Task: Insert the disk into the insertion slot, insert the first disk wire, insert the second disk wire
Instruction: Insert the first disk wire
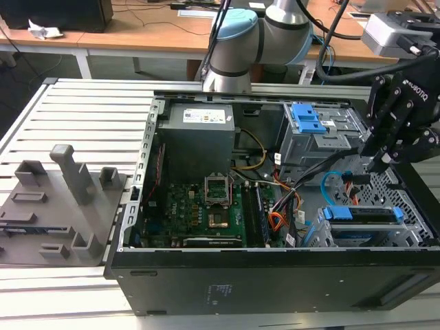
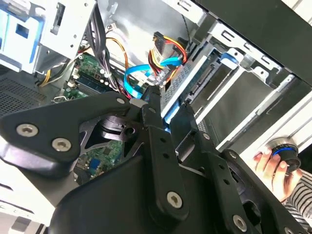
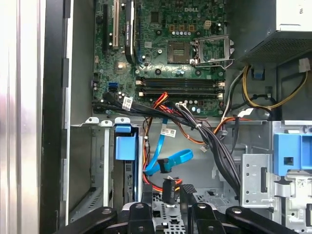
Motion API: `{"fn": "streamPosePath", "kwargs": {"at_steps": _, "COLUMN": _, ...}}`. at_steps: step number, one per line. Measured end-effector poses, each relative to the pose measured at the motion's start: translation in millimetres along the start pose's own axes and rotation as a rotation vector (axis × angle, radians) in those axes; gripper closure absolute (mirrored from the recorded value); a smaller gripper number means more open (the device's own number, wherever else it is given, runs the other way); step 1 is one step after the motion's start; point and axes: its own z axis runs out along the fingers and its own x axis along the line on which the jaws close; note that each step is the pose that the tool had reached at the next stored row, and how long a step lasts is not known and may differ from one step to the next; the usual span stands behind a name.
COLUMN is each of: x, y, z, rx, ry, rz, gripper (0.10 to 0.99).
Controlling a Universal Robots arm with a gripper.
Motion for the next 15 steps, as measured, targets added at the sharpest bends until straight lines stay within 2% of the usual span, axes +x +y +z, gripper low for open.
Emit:
{"fn": "streamPosePath", "kwargs": {"at_steps": 6, "x": -0.6, "y": -1.8, "z": 17.8, "rx": -0.001, "ry": 0.0002, "rz": -0.002, "gripper": 0.725}}
{"fn": "streamPosePath", "kwargs": {"at_steps": 8, "x": -5.6, "y": -5.1, "z": 25.5, "rx": -0.001, "ry": 0.0008, "rz": -0.002, "gripper": 0.725}}
{"fn": "streamPosePath", "kwargs": {"at_steps": 11, "x": -7.7, "y": -6.6, "z": 32.4, "rx": -0.001, "ry": 0.0026, "rz": -0.002, "gripper": 0.725}}
{"fn": "streamPosePath", "kwargs": {"at_steps": 12, "x": -7.8, "y": -7.1, "z": 35.8, "rx": -0.001, "ry": 0.013, "rz": -0.002, "gripper": 0.725}}
{"fn": "streamPosePath", "kwargs": {"at_steps": 13, "x": -7.9, "y": -7.2, "z": 37.5, "rx": 0.0, "ry": 0.0186, "rz": -0.002, "gripper": 0.725}}
{"fn": "streamPosePath", "kwargs": {"at_steps": 15, "x": -7.9, "y": -7.3, "z": 39.4, "rx": 0.0, "ry": 0.0216, "rz": -0.002, "gripper": 0.725}}
